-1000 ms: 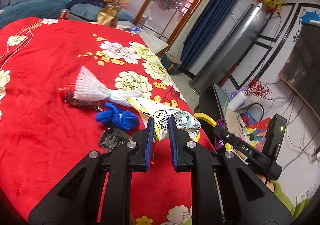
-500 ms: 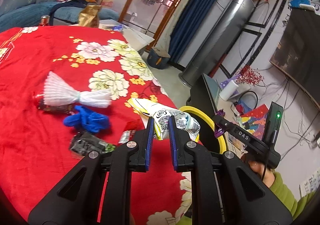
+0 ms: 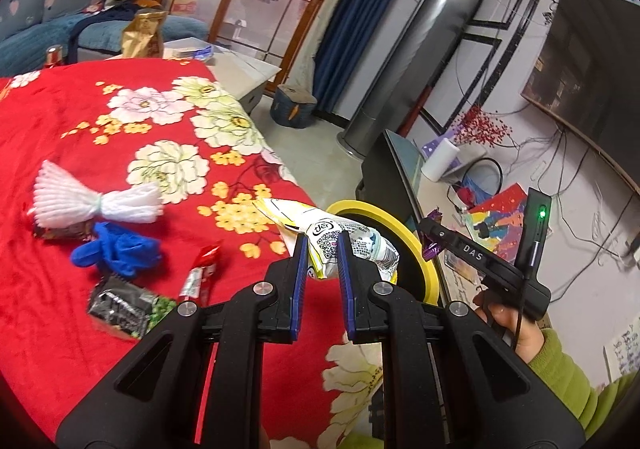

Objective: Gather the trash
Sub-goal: 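Carry the snack packet and purple wrappers over the yellow-rimmed bin with both tools, then open both tools to drop the snack packet and purple wrappers into the bin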

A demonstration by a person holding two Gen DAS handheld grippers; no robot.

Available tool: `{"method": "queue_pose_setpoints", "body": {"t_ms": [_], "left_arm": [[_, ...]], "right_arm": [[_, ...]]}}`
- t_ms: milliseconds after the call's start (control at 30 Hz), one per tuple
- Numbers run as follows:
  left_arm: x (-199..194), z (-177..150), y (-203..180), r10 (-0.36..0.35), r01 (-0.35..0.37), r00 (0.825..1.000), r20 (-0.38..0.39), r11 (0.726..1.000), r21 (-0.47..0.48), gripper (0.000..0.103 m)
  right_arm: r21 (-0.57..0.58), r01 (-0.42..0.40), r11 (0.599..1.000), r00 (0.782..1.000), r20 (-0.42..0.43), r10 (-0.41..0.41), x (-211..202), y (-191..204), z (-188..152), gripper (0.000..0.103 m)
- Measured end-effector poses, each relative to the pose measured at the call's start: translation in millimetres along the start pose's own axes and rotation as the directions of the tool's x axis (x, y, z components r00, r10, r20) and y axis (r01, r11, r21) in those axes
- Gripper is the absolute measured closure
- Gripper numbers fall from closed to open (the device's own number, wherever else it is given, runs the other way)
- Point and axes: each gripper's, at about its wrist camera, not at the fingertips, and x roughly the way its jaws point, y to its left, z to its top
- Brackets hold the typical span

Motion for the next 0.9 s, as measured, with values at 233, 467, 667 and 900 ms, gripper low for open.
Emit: {"method": "queue_pose_setpoints", "body": {"t_ms": [233,467,667,900], "left_arm": [[21.1,4.3,-22.2,-0.015,0.016,1.0,-0.018,0.998,0.057,0.093],[49.4,3.5,-41.3,-0.02,0.025,0.999,-0.045,0.995,0.1,0.093],[80.8,1.1,-58.2,0.008,0.005,0.996,-0.084,0.988,0.153,0.093],[114.6,-5.7,-75.1,0.055,-0.028,0.993,-0.108,0.97,0.24,0.093]], "right_arm": [[0.037,0.04,0.999,0.999,0.002,-0.04,3.1,-23.5,2.3,0.069],[0.079,0.067,0.995,0.998,-0.011,-0.066,5.5,-50.0,2.4,0.069],[0.113,0.068,0.991,0.997,-0.035,-0.065,9.1,-72.0,4.2,0.069],[0.141,0.066,0.988,0.997,-0.041,-0.061,6.9,-91.4,7.3,0.069]]}}
